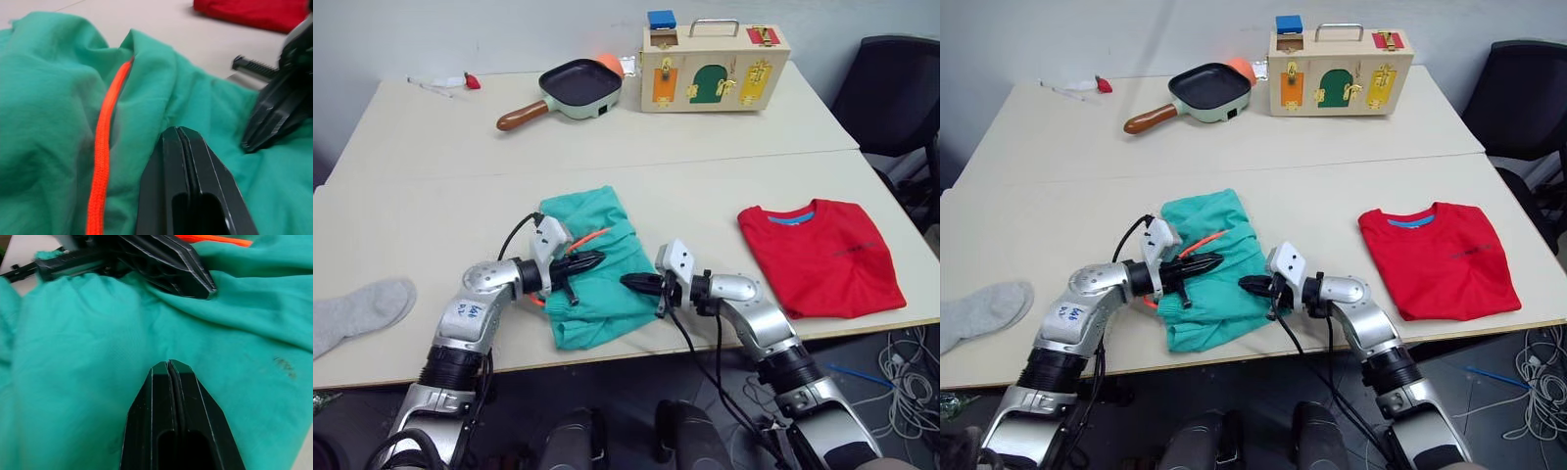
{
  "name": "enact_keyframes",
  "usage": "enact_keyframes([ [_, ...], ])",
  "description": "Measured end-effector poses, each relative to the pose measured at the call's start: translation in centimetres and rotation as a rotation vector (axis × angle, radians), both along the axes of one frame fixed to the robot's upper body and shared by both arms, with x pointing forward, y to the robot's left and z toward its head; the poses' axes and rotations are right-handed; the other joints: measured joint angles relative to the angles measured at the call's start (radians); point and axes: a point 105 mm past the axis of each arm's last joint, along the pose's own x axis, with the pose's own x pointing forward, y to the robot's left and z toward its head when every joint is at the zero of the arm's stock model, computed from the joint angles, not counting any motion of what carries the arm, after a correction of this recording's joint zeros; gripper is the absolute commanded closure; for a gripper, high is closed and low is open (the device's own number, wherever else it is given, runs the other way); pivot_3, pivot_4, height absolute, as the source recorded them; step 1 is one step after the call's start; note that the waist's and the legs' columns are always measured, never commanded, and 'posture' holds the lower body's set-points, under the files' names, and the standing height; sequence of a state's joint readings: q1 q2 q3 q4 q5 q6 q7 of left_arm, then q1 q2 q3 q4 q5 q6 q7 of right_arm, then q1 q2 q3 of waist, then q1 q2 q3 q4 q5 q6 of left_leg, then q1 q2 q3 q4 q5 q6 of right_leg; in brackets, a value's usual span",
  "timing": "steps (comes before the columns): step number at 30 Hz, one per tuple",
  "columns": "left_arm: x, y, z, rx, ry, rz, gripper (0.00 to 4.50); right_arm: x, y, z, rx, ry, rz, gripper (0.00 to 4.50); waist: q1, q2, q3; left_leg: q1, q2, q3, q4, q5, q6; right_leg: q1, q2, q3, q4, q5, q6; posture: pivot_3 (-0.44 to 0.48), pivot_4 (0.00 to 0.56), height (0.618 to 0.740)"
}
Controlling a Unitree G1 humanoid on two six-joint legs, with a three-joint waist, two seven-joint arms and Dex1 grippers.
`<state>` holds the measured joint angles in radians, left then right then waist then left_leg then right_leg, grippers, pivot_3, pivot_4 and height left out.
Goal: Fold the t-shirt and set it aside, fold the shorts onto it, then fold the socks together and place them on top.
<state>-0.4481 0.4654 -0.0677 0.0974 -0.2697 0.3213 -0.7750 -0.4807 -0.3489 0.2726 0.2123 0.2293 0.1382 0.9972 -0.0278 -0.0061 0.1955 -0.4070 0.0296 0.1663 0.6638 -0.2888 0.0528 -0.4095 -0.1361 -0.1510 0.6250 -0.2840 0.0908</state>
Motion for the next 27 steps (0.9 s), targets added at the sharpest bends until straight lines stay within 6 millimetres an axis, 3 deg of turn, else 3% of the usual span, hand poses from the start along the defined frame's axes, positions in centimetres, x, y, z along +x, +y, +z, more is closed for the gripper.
enact_keyframes([
  [4, -0.4, 0.8, -0.6, 0.005, -0.009, 0.01, 4.5, -1.4, -2.1, -0.4, 0.005, 0.054, 0.037, 4.46, 0.0, 0.0, 0.0, 0.001, 0.0, 0.0, 0.0, 0.0, 0.0, 0.0, -0.005, 0.007, 0.0, 0.0, 0.0, 0.0, 0.15, 0.74],
  [7, -1.2, 1.7, -0.5, -0.058, -0.048, -0.028, 4.5, -1.4, -3.5, 0.8, 0.112, 0.17, -0.003, 4.46, -0.006, 0.0, 0.0, 0.001, 0.0, 0.001, 0.0, 0.0, 0.0, -0.002, -0.009, 0.009, -0.001, 0.0, -0.001, 0.0, 0.15, 0.74],
  [9, -2.0, 2.1, 0.0, -0.122, -0.066, -0.063, 4.5, -1.1, -4.2, 2.8, 0.193, 0.248, -0.013, 3.92, -0.006, 0.0, 0.0, 0.001, 0.001, 0.001, 0.0, 0.0, 0.0, -0.003, -0.01, 0.009, -0.001, -0.001, -0.001, 0.0, 0.15, 0.74],
  [12, -3.3, 3.2, 1.3, -0.194, -0.075, -0.112, 3.88, -0.6, -5.2, 6.0, 0.198, 0.357, 0.009, 2.91, -0.003, 0.0, 0.0, 0.001, 0.0, -0.001, 0.001, -0.001, 0.0, -0.003, -0.011, 0.008, -0.001, -0.001, -0.002, 0.0, 0.15, 0.74],
  [14, -4.2, 4.3, 2.2, -0.178, -0.092, -0.134, 3.26, -0.1, -6.0, 6.9, 0.16, 0.436, -0.006, 2.18, -0.003, 0.0, 0.0, 0.001, 0.0, 0.0, 0.0, -0.002, 0.0, -0.003, -0.012, 0.009, -0.002, -0.001, -0.002, 0.0, 0.15, 0.74],
  [18, -6.3, 6.1, 3.0, -0.147, -0.098, -0.16, 1.94, 1.9, -6.9, 6.5, 0.102, 0.64, -0.084, 0.75, -0.003, 0.0, 0.0, 0.0, -0.001, 0.001, 0.0, -0.004, 0.001, -0.003, -0.012, 0.009, -0.003, -0.001, -0.002, 0.0, 0.15, 0.74],
  [20, -7.9, 6.5, 2.8, -0.153, -0.088, -0.184, 1.31, 3.1, -6.1, 5.6, 0.069, 0.727, -0.119, 0.08, -0.012, 0.0, 0.0, 0.0, 0.0, 0.003, 0.0, -0.004, 0.001, -0.004, -0.012, 0.011, -0.003, -0.001, -0.002, 0.0, 0.15, 0.74],
  [22, -9.1, 6.5, 2.7, -0.157, -0.095, -0.213, 0.65, 3.5, -4.9, 4.2, 0.024, 0.801, -0.124, 0.0, -0.013, 0.0, 0.0, 0.0, 0.0, 0.003, -0.001, -0.004, 0.001, -0.005, -0.011, 0.01, -0.003, -0.001, -0.002, 0.0, 0.15, 0.74],
  [24, -9.8, 6.9, 2.8, -0.159, -0.113, -0.215, 0.02, 3.8, -3.5, 4.5, -0.002, 0.816, -0.105, 0.0, -0.019, 0.0, 0.0, 0.0, 0.0, 0.005, -0.001, -0.004, 0.001, -0.005, -0.01, 0.011, -0.002, -0.001, -0.002, 0.0, 0.15, 0.74],
  [27, -10.7, 7.3, 2.9, -0.162, -0.128, -0.203, 0.0, 3.6, -0.9, 4.3, 0.005, 0.864, -0.038, 0.19, -0.029, -0.001, -0.001, 0.001, 0.0, 0.005, -0.001, -0.004, 0.001, -0.005, -0.01, 0.012, -0.002, -0.001, -0.002, 0.0, 0.15, 0.74],
])
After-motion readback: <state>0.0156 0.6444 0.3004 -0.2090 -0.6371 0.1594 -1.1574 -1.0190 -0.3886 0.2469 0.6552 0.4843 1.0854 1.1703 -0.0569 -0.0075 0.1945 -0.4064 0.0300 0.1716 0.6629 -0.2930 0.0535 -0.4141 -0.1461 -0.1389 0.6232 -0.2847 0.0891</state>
